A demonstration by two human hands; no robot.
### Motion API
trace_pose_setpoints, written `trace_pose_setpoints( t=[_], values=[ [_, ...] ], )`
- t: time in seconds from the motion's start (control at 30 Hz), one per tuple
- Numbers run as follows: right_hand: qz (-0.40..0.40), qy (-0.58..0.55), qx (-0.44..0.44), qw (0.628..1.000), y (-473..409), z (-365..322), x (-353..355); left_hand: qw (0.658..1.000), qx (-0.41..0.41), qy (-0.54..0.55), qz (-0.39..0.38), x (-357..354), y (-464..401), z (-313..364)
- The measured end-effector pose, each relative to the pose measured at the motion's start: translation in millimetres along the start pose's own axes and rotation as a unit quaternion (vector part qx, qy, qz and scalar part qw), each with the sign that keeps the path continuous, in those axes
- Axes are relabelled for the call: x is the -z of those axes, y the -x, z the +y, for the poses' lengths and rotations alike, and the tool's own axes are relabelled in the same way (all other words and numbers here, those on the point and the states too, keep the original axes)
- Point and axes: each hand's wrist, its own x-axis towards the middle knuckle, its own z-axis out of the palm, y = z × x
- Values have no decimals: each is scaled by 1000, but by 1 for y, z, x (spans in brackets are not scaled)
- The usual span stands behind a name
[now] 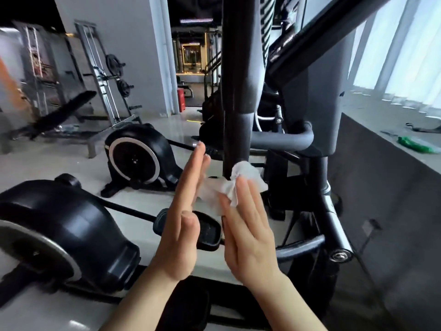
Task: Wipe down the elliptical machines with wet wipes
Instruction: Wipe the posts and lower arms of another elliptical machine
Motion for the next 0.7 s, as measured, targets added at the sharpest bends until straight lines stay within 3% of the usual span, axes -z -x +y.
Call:
trace_pose_setpoints(
  t=[0.17,0.43,0.5,0.6,0.63,0.7],
  values=[
    [95,-30,16,995,-80,0,11,998,-27,3,-51,10,-32,25],
    [29,11,61,998,-29,8,5,996,-26,53,-63,4,-53,21],
    [13,34,111,993,-57,10,12,997,-29,56,-34,1,-62,31],
    [-13,94,226,970,-112,20,35,971,163,158,74,7,-110,46],
    [-12,116,258,959,-131,23,45,969,176,160,73,2,-127,51],
    [-8,144,296,944,-164,26,62,982,94,125,102,-11,-132,58]
  ],
)
